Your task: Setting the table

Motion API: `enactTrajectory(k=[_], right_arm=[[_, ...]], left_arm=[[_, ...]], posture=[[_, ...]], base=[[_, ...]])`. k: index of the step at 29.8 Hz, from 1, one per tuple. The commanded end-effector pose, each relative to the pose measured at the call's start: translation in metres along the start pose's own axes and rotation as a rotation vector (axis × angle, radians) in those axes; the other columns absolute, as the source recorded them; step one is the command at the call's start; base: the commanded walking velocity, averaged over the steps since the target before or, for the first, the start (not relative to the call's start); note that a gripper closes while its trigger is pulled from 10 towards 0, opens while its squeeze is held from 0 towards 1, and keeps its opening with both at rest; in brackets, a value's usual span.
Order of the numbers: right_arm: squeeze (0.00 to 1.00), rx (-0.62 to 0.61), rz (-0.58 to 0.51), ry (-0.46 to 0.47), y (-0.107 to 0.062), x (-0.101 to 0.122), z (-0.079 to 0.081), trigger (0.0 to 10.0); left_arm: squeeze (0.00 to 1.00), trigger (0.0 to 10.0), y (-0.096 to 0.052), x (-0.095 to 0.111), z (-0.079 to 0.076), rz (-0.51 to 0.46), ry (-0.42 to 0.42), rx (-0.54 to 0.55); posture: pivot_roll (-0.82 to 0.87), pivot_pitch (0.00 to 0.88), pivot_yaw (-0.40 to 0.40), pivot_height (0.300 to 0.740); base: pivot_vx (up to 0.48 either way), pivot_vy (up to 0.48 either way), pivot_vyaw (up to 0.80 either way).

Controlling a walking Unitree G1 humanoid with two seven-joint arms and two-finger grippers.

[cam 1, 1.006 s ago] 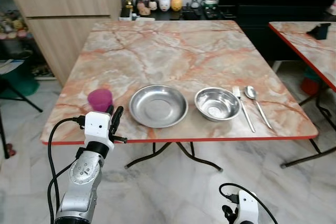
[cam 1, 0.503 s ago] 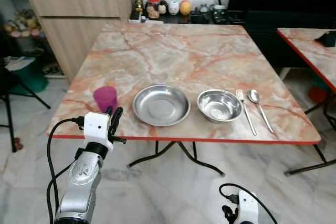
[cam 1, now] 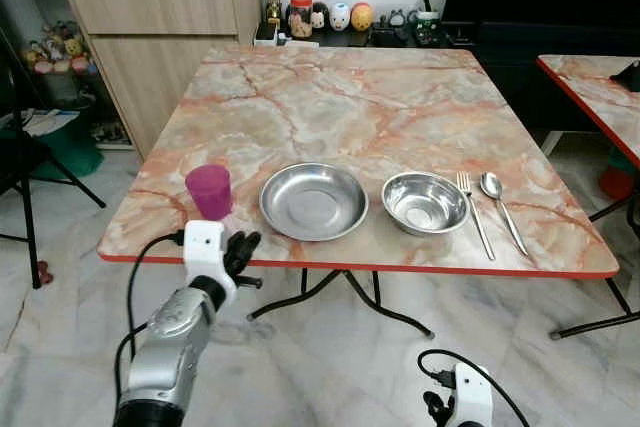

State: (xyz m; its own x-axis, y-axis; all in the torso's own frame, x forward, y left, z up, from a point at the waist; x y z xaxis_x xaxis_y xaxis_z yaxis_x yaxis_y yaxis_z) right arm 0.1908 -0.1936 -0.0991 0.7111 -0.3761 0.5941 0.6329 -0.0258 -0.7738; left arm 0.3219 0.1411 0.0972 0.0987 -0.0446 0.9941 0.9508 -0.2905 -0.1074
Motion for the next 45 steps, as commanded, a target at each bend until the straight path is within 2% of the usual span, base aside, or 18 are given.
enactTrajectory(k=[1, 5, 9, 14, 15, 16, 17, 18, 22, 23, 27, 28, 29, 30, 32, 36, 40, 45], right_arm=[[0.00, -0.002, 0.005, 0.001, 0.000, 0.000, -0.001, 10.0], [0.00, -0.002, 0.004, 0.003, 0.000, 0.000, -0.001, 10.0], [0.00, -0.004, 0.002, 0.005, 0.000, 0.000, -0.001, 10.0], [0.00, -0.005, 0.001, 0.006, 0.000, 0.000, 0.000, 10.0], [0.00, -0.005, 0.001, 0.006, 0.000, 0.000, 0.000, 10.0], [0.00, -0.005, 0.001, 0.006, 0.000, 0.000, 0.000, 10.0], [0.00, -0.005, 0.001, 0.007, 0.000, 0.000, 0.000, 10.0], [0.00, -0.004, 0.000, 0.008, 0.000, 0.000, 0.000, 10.0], [0.00, -0.007, -0.004, 0.017, 0.000, 0.000, 0.000, 10.0], [0.00, -0.007, -0.004, 0.017, 0.000, 0.000, 0.000, 10.0], [0.00, -0.011, -0.004, 0.025, 0.000, -0.001, -0.001, 10.0], [0.00, -0.013, -0.003, 0.024, 0.000, -0.001, -0.001, 10.0], [0.00, -0.013, -0.003, 0.024, 0.000, -0.001, -0.001, 10.0], [0.00, -0.015, -0.003, 0.023, 0.000, -0.001, -0.002, 10.0], [0.00, -0.015, -0.003, 0.022, 0.000, 0.000, -0.002, 10.0], [0.00, -0.017, -0.016, 0.012, 0.000, 0.002, -0.003, 10.0], [0.00, -0.020, -0.029, 0.014, 0.000, 0.004, -0.003, 10.0], [0.00, -0.022, -0.040, 0.022, -0.001, 0.005, -0.004, 10.0]], left_arm=[[1.00, 10.0, 0.005, 0.005, 0.002, 0.001, -0.049, 0.005], [1.00, 10.0, 0.012, 0.010, 0.000, 0.005, -0.133, 0.000], [1.00, 10.0, 0.018, 0.009, -0.001, 0.033, -0.134, -0.003], [1.00, 10.0, 0.023, 0.009, -0.004, 0.064, -0.198, 0.003], [0.12, 10.0, 0.024, 0.009, -0.004, 0.064, -0.191, 0.003], [0.00, 10.0, 0.024, 0.010, -0.003, 0.058, -0.175, 0.005], [0.00, 10.0, 0.024, 0.012, -0.003, 0.044, -0.147, 0.005], [0.00, 10.0, 0.021, 0.014, -0.001, 0.015, -0.066, 0.003], [0.00, 10.0, 0.008, 0.011, 0.008, -0.047, 0.089, 0.033], [0.00, 10.0, 0.008, 0.011, 0.008, -0.047, 0.089, 0.033], [0.00, 10.0, -0.014, 0.005, 0.021, -0.101, 0.197, 0.094], [0.00, 10.0, -0.024, 0.005, 0.027, -0.131, 0.282, 0.133], [0.00, 10.0, -0.024, 0.005, 0.027, -0.131, 0.282, 0.133], [0.00, 10.0, -0.032, 0.005, 0.032, -0.151, 0.318, 0.172], [0.00, 10.0, -0.034, 0.004, 0.034, -0.158, 0.318, 0.193], [0.00, 10.0, -0.040, 0.013, 0.047, -0.212, 0.314, 0.330], [0.00, 10.0, -0.032, 0.029, 0.048, -0.274, 0.320, 0.340], [0.00, 10.0, -0.026, 0.038, 0.046, -0.302, 0.325, 0.336]], posture=[[0.06, 0.000, -0.032, 0.740], [0.06, 0.000, -0.029, 0.740], [0.06, 0.000, -0.029, 0.740], [0.06, 0.000, -0.028, 0.740], [0.06, 0.000, -0.026, 0.740], [0.06, 0.000, -0.026, 0.740], [0.06, 0.000, -0.026, 0.740], [0.06, 0.000, -0.025, 0.740], [0.05, 0.000, -0.024, 0.740], [0.05, 0.000, -0.024, 0.740], [0.06, 0.000, -0.026, 0.740], [0.06, 0.000, -0.029, 0.740], [0.06, 0.000, -0.029, 0.740], [0.06, 0.000, -0.032, 0.740], [0.06, 0.000, -0.032, 0.740], [0.06, 0.000, -0.040, 0.740], [0.06, 0.000, -0.043, 0.740], [0.06, 0.000, -0.043, 0.740]], base=[[0.000, 0.000, 0.00], [0.000, 0.000, 0.00], [0.000, 0.000, 0.00], [0.000, 0.000, 0.00], [0.000, 0.000, 0.00], [0.000, 0.000, 0.00], [0.000, 0.000, 0.00], [0.000, 0.000, 0.00], [0.000, 0.000, 0.00], [0.000, 0.000, 0.00], [0.000, 0.000, 0.00], [0.000, 0.000, -0.66], [0.000, 0.000, -0.66], [0.000, 0.000, -0.66], [0.000, 0.000, -0.66], [0.000, 0.000, -0.49], [0.000, 0.000, 0.00], [0.000, 0.000, 0.00]])
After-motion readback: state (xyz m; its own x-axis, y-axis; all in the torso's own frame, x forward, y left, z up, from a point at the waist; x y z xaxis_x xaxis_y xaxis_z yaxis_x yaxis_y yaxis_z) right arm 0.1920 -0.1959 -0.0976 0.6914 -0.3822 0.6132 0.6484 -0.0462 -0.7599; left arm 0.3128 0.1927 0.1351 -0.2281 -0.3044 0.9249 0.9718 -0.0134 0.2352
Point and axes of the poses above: a point about 5 cm out from each wrist's last joint towards the gripper, its own y axis pointing out of the wrist towards the gripper, its own x axis along the axis of the wrist's last joint, z = x × y, the point moved 2 cm from there along y, pointing out of the wrist towards the gripper, and after that the axes turned 13 degrees about y, right-handed, at the moved point
